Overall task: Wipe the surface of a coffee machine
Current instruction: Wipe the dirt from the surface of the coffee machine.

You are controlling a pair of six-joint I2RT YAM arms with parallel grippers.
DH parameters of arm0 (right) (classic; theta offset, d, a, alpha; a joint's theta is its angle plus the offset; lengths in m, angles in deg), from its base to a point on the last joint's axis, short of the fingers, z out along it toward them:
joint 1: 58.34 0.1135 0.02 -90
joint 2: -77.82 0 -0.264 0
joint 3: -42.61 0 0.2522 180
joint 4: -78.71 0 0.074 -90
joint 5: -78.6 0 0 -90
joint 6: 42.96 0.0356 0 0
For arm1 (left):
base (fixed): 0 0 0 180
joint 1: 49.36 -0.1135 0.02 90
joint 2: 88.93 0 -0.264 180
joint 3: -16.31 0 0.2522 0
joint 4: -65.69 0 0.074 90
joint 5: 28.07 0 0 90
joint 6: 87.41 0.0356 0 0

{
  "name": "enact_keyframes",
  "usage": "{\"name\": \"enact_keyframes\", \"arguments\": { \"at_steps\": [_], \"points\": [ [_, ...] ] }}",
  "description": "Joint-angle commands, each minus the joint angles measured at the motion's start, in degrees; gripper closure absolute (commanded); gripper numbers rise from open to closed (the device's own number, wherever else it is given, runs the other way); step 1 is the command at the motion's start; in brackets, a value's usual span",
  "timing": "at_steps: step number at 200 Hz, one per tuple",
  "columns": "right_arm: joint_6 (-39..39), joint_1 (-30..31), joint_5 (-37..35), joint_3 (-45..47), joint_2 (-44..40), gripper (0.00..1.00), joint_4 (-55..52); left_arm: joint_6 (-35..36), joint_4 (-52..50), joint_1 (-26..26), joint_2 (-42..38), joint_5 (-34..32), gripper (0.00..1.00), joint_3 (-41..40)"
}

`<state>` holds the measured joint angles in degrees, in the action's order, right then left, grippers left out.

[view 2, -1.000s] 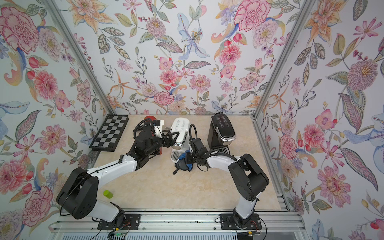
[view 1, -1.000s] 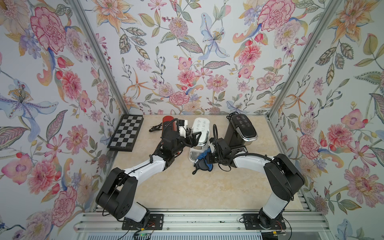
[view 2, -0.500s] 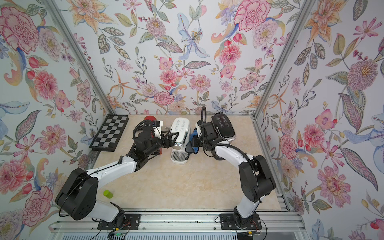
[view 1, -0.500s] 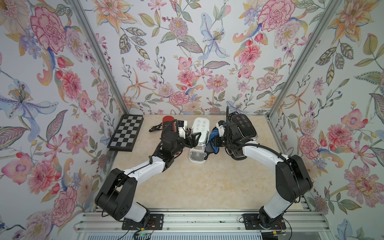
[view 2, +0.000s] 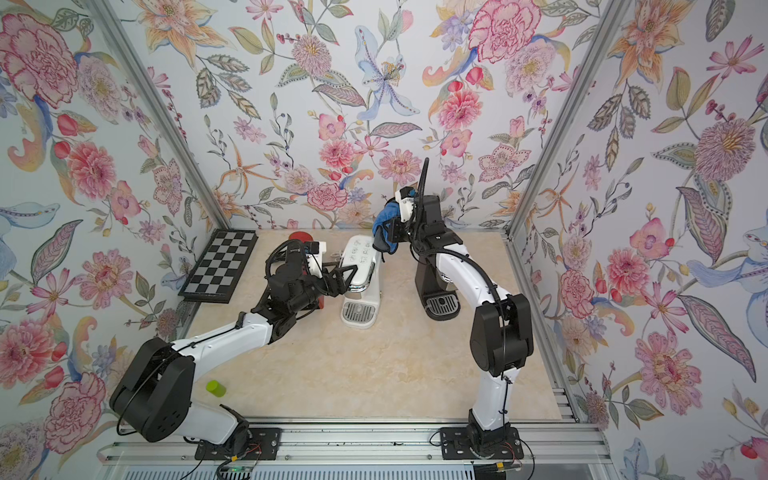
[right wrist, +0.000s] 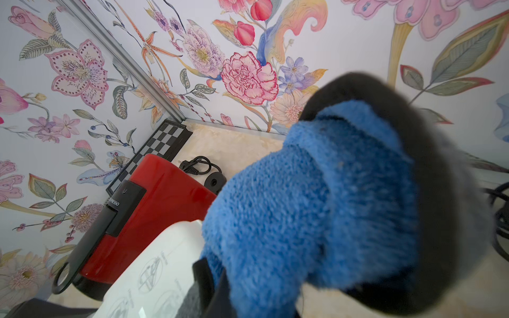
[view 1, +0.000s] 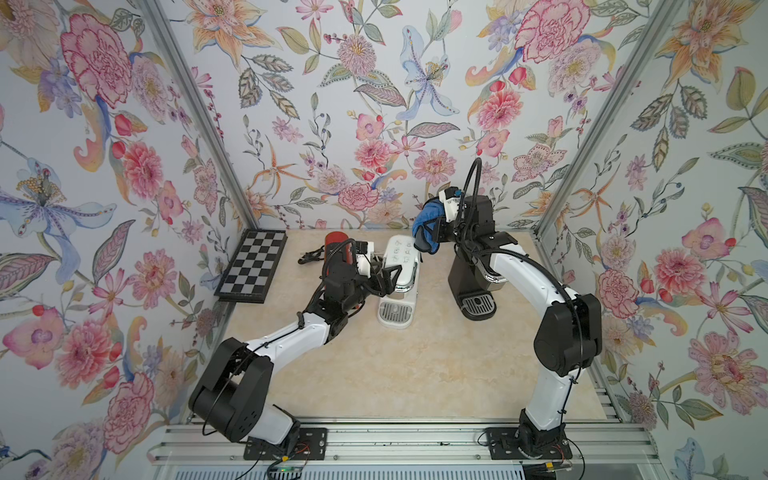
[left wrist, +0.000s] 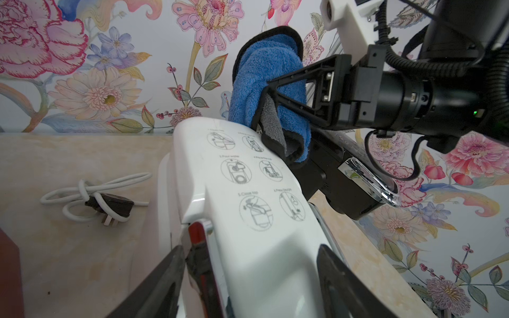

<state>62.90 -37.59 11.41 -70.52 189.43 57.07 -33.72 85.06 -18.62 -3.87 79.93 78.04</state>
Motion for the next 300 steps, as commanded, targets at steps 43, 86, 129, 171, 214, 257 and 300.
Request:
{"name": "enact_keyframes", "arguments": {
  "at_steps": [43, 86, 129, 171, 214, 257, 300],
  "points": [
    [4.7, -0.6, 16.5, -13.1, 14.6, 0.97, -1.1, 0.5, -3.9, 0.5, -0.9, 2.9, 0.25, -1.8],
    [3.1, -0.4, 22.4, -12.0, 18.0, 1.00, -1.7, 0.7, -4.4, 0.5, -0.3, 3.0, 0.26, -1.4],
    [0.3, -0.8, 22.1, -8.2, 19.5, 1.00, -4.2, 1.2, -5.5, 0.5, 0.2, 3.6, 0.26, -0.2],
    [-5.8, 1.1, 13.6, -9.3, 21.0, 1.00, -12.7, 1.3, -5.6, 0.5, 0.4, 3.4, 0.26, -0.1],
    [-8.3, 5.2, 5.2, -10.3, 24.2, 1.00, -16.3, 1.0, -5.5, 0.5, 0.3, 3.7, 0.27, -0.3],
    [-6.2, 6.3, -3.1, -8.3, 24.5, 1.00, -16.7, 1.8, -6.8, 0.5, -1.3, 3.1, 0.27, -0.7],
    [-6.3, 6.9, -2.9, -8.4, 21.9, 1.00, -16.6, 1.4, -6.4, 0.5, -1.2, 3.4, 0.27, -1.0]
  ]
}}
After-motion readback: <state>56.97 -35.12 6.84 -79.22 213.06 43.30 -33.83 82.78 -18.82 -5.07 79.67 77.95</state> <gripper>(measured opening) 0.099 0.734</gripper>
